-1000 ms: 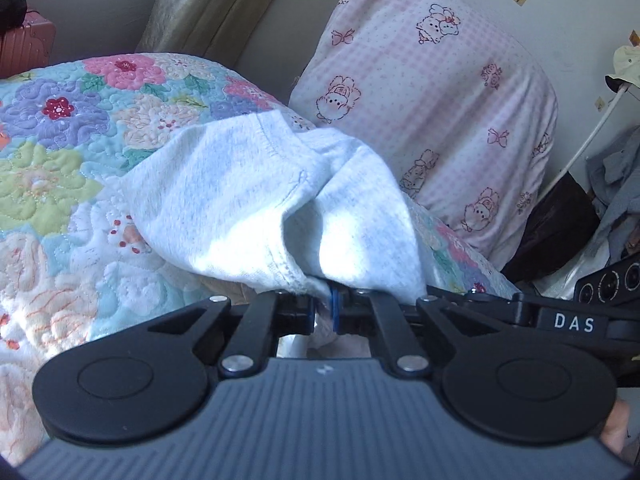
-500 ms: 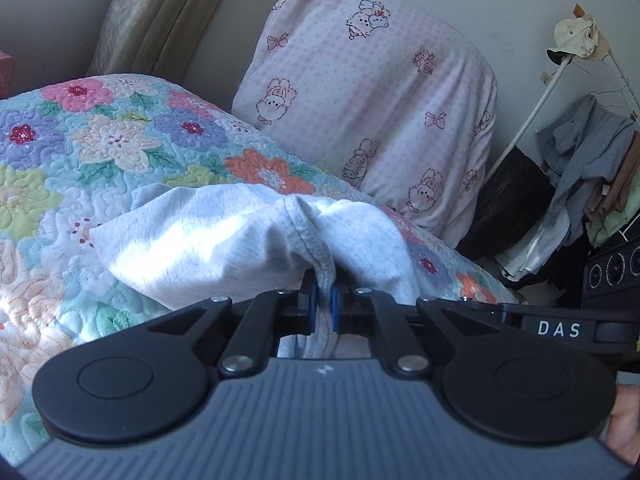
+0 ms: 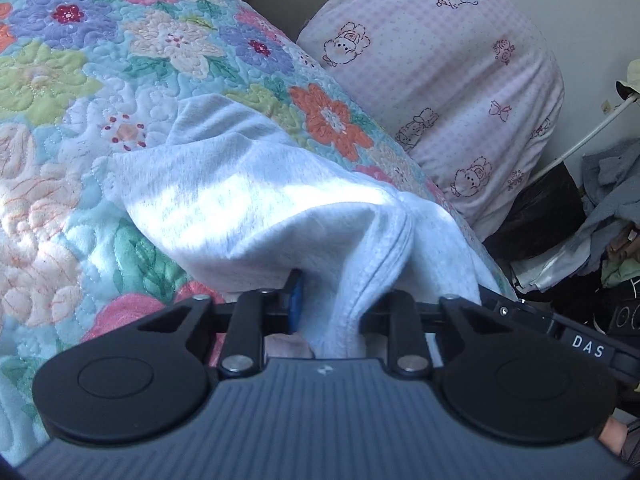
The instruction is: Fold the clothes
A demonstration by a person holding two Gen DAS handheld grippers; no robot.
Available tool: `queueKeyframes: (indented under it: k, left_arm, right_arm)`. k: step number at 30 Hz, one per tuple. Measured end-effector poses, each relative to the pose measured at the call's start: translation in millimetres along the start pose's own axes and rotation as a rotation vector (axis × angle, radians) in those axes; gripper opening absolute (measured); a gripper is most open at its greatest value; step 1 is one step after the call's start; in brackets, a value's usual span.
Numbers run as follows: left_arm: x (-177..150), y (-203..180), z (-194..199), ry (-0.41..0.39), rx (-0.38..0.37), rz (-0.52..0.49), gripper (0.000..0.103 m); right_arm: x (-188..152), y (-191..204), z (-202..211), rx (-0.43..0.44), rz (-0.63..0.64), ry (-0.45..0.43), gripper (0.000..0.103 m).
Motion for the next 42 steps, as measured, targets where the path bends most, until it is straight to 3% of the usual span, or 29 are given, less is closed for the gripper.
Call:
queueKeyframes:
  k: [1,6,10,13,17,18,19,21,23,24,25,29,32,35,39,42]
  left_arm:
    - [3.9,-0.2,4.5,-0.027,0.017,-0.017,0.004]
    - [42.1,-13.3,48.7,-0.267,0.204,-0.272,0.003]
    - [61.1,-5.7,71.0,-0.382,0.306,-0.323,0.003]
    - [73.2,15.6,77.9,-0.388,0.321,-0.250,0.003]
    - [76.5,46.6,78.7,-0.408,0.451,-0.226,0.003]
    - [76.3,53.4,76.0,-0.396,0.462,-0.208,0.003]
    - [75.1,60.4,73.4,-0.382,0.463,-0.186,0.003]
    - [71.6,71.1,69.3,-0.354,0.472,-0.155,0.003]
    - [69.5,75.0,67.2,-0.340,0.482,-0.148,0.003]
    - [69.5,74.9,66.9,-0.339,0.482,-0.149,0.003]
    - [69.7,74.3,66.7,-0.340,0.481,-0.149,0.003]
    - [74.1,70.8,70.0,-0.366,0.490,-0.157,0.003]
    - [82.4,74.8,82.8,-0.438,0.573,-0.175,0.005]
    - [85.7,90.3,84.3,-0.419,0.612,-0.175,0.005]
    - [77.7,111.8,74.4,-0.321,0.672,-0.162,0.005]
    - [72.9,111.0,75.7,-0.242,0.652,-0.159,0.007]
  right_arm:
    - [0.2,-2.2,1.2,-0.003,-0.005,-0.005,0.011]
    - [20.4,-15.8,7.0,-0.120,0.070,-0.062,0.010]
    - [62.1,-28.7,11.1,-0.248,0.177,-0.133,0.009]
    - [106.0,-35.4,13.2,-0.323,0.239,-0.209,0.009]
    - [143.6,-51.5,3.9,-0.345,0.153,-0.226,0.011]
    - [145.3,-59.6,-2.6,-0.363,0.123,-0.206,0.017]
    - [146.1,-67.5,-8.3,-0.380,0.093,-0.186,0.028]
    - [136.2,-83.6,-8.7,-0.376,-0.004,-0.165,0.031]
    - [115.3,-92.3,-0.3,-0.302,-0.111,-0.165,0.038]
    - [104.8,-95.1,3.7,-0.271,-0.149,-0.161,0.047]
    - [91.7,-97.7,7.9,-0.256,-0.174,-0.152,0.054]
    - [37.8,-110.2,15.0,-0.233,-0.200,-0.064,0.060]
    - [9.7,-114.0,15.1,-0.160,-0.257,-0.015,0.063]
    - [-8.2,-114.5,17.2,-0.076,-0.354,-0.025,0.080]
    - [-25.7,-106.9,4.0,-0.086,-0.294,0.040,0.082]
    - [-44.5,-97.6,-12.5,-0.136,-0.169,0.135,0.081]
Point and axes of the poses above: each gripper's, at about its wrist camera, not at the fingertips, and z roughly against the way its jaws point, y to its left, x to its top, the point moved 10 cm from there along -z, roughly the way its jaws point, and after that the axes turned 3 degrees about -y, right-handed, at the moved point
